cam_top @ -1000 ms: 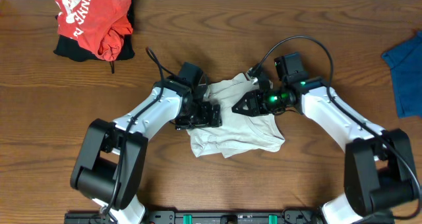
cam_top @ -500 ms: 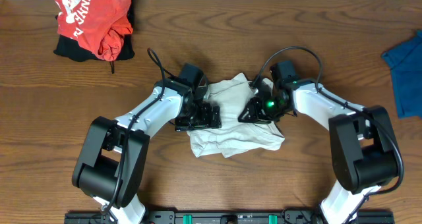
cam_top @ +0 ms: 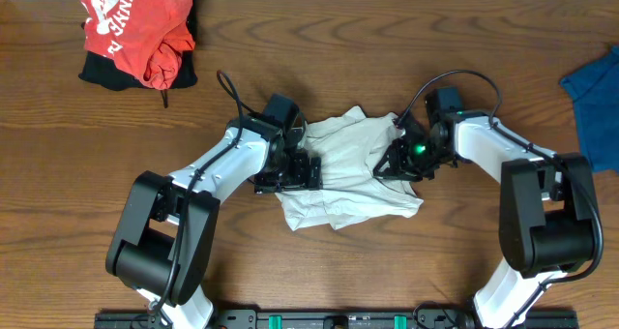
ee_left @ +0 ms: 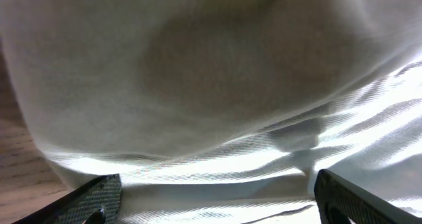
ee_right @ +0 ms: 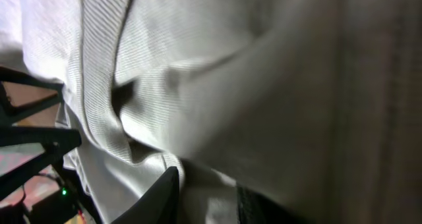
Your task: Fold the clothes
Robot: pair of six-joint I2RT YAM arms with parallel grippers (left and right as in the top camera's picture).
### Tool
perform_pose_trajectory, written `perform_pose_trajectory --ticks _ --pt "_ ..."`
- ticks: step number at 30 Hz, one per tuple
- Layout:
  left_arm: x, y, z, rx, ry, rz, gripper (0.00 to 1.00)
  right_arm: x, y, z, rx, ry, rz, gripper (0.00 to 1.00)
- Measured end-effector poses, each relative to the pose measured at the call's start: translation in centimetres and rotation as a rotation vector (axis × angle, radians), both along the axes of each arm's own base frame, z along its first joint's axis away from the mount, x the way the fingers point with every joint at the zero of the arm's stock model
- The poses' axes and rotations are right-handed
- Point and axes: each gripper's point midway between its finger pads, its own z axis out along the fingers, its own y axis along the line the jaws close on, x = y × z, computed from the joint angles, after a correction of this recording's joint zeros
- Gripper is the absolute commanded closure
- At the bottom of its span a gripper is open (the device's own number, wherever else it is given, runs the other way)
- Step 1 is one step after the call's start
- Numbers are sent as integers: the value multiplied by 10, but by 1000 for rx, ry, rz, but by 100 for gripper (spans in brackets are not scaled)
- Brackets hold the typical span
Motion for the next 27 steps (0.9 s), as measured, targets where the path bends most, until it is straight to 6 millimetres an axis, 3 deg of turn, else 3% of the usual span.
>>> perform_pose_trajectory --ticks 7,11,12,14,16,17,18,22,27 --pt "2 6 3 31 -21 3 5 21 -16 27 -73 -10 17 70" --pt "8 7 27 19 -96 7 5 39 -15 57 -73 -56 40 62" --pt "10 7 37 9 -124 8 1 42 -14 63 -69 -66 48 59" --pt "12 6 59 -14 -188 12 2 46 -12 77 -61 -85 69 46" --pt "13 6 80 -36 -243 13 2 50 -12 88 -59 -105 83 24" --pt "12 7 90 -47 -268 14 2 52 -12 92 -60 -116 90 6" --pt "12 7 98 -55 -292 12 2 55 -14 96 -66 -125 93 1" --pt "12 9 111 -66 -331 13 2 61 -26 99 -108 -150 91 1" --pt "16 18 99 -41 -301 40 2 58 -46 94 -169 -119 69 1"
